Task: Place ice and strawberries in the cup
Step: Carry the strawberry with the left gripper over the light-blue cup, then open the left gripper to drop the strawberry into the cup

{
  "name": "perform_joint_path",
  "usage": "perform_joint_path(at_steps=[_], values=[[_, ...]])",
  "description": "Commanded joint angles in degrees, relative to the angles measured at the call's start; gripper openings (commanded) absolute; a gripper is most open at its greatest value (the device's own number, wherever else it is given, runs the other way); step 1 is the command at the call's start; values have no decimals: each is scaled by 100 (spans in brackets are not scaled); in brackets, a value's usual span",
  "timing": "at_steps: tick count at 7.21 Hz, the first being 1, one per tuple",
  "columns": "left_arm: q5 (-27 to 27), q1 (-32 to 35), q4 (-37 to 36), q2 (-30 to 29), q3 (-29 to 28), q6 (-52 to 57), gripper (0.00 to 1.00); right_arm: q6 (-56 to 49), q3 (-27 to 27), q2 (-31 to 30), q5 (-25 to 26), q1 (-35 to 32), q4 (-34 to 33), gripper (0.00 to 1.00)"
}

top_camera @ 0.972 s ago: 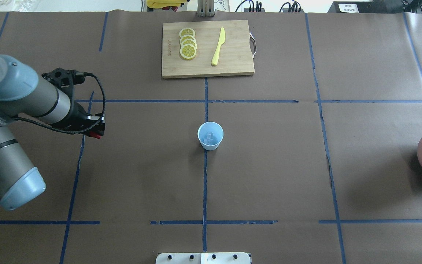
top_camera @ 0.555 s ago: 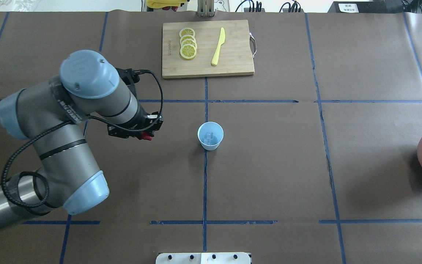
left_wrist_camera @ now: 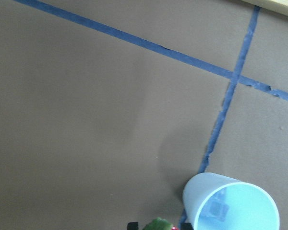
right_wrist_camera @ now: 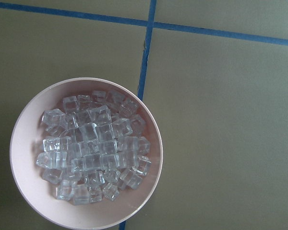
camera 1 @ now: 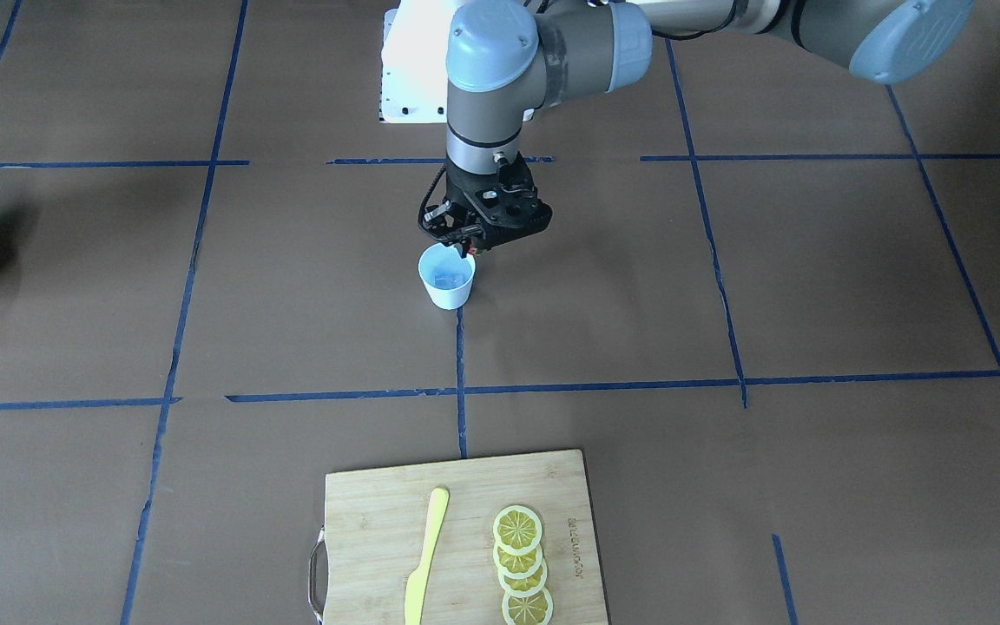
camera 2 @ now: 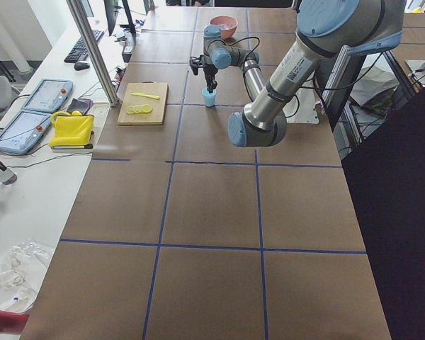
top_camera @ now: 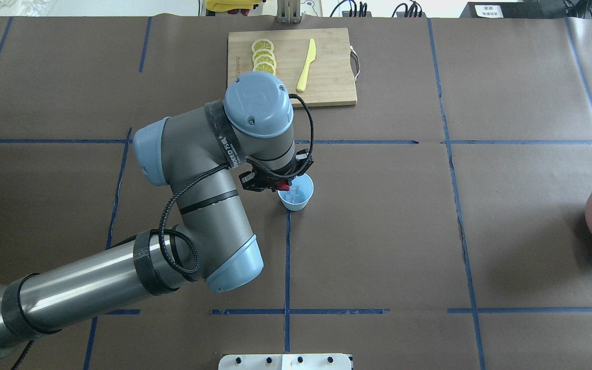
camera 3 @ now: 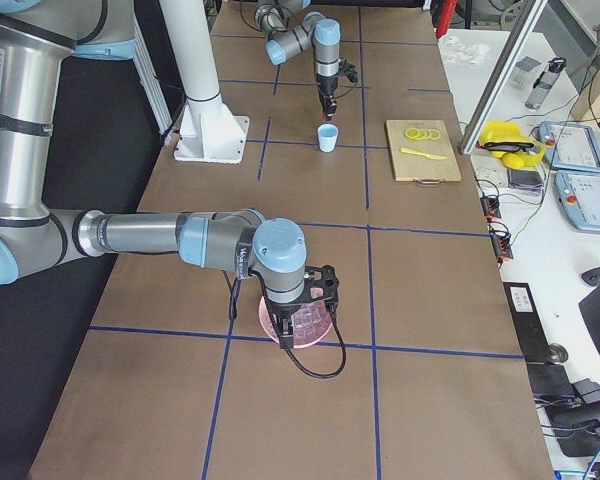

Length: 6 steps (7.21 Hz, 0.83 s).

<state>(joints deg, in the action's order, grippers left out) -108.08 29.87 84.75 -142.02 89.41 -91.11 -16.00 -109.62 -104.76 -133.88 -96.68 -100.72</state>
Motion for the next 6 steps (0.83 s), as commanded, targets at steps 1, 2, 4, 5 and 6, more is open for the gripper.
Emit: perform_joint_path(at_steps=[1,2,4,5,6], values=[[23,-61,24,-151,-170,-12,27,0,-7,0,-7,0,0,99],[23,-61,15,-151,-161,6,58,0,2,0,2,0,0,99],[15,-61,15,-151,-144,15,88,0,2,0,-7,0,0,99],[15,-61,15,-142,-144,41,94,0,2,0,-7,0,0,99],[15,-52,7,-142,-100,67,100,0,2,-9,-7,0,0,99]])
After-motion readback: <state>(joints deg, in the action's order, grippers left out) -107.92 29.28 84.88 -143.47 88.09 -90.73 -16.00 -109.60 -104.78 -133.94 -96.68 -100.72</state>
